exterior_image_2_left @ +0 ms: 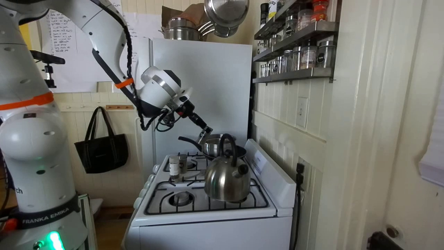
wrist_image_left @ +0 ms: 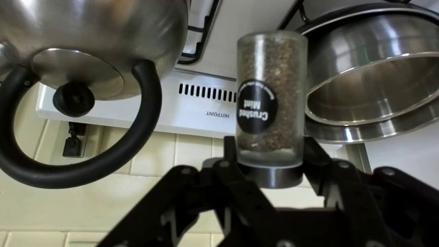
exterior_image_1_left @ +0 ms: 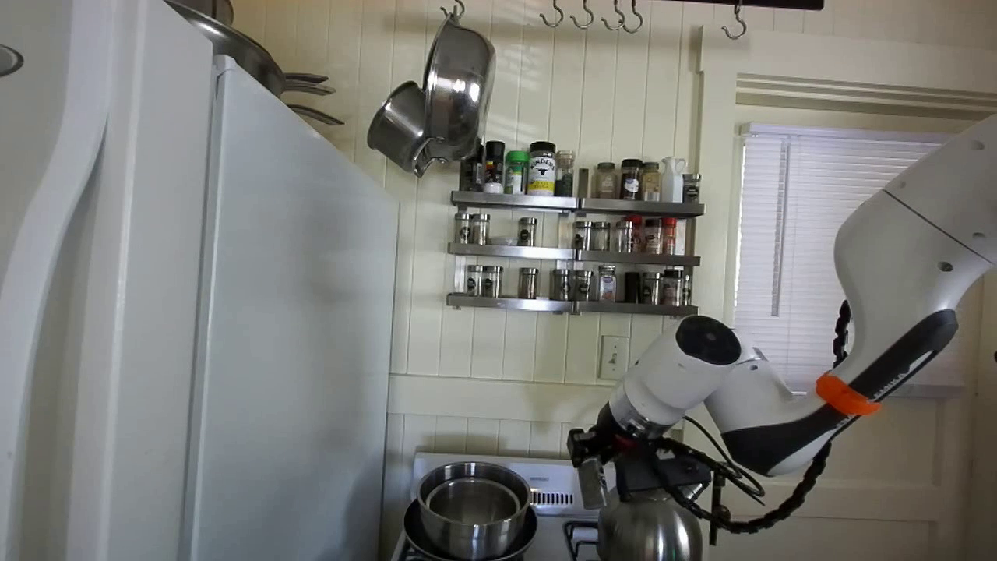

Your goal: Remove one glass jar from the topmost shelf and put it on the stovetop.

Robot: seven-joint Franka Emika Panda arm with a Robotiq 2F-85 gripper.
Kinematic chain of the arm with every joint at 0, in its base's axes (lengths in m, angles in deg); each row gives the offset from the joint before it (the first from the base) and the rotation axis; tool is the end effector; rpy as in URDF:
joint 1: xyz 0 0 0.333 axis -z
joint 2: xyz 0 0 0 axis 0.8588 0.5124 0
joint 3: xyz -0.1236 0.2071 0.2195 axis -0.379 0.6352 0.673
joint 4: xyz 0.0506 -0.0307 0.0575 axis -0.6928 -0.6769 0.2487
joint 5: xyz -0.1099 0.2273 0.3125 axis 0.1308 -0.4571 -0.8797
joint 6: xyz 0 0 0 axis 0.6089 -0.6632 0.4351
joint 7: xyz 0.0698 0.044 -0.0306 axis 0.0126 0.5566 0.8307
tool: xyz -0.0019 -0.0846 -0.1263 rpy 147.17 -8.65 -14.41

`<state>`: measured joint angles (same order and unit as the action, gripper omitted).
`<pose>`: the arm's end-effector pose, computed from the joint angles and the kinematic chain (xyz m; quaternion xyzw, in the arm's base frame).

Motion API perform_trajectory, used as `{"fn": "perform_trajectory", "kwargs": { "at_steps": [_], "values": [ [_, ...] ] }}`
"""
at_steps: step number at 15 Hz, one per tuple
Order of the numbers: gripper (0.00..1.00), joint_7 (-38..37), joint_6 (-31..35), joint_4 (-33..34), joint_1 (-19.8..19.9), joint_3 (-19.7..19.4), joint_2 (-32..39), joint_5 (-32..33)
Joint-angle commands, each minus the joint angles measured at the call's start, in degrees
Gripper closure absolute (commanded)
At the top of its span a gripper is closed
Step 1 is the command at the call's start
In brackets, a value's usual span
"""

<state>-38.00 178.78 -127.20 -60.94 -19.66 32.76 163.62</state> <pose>0.4623 0.0691 0.3497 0.9140 -0.1125 0.3866 0.0497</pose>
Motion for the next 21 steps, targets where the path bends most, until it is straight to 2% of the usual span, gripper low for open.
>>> {"fn": "perform_trajectory", "kwargs": {
  "at_steps": [1, 7, 11, 15, 18, 20, 21],
  "values": [
    [0.75, -8.6, 0.7, 2.3, 0.8, 0.9, 1.8, 8.7],
    [0.75, -29.7, -1.3, 4.7, -1.3, 2.0, 5.0, 21.9],
    [0.75, -44.0, -8.0, 4.8, -2.5, 3.3, 6.5, 30.2],
    [0.75, -51.2, -15.1, 3.2, -2.8, 4.2, 7.9, 33.0],
    [0.75, -54.4, -16.3, 3.5, -2.7, 4.4, 9.9, 34.3],
    [0.75, -55.6, -14.6, 4.2, -2.6, 4.3, 11.0, 35.2],
    [0.5, -51.7, -14.8, 3.7, -2.2, 4.2, 9.9, 32.7]
  ]
}}
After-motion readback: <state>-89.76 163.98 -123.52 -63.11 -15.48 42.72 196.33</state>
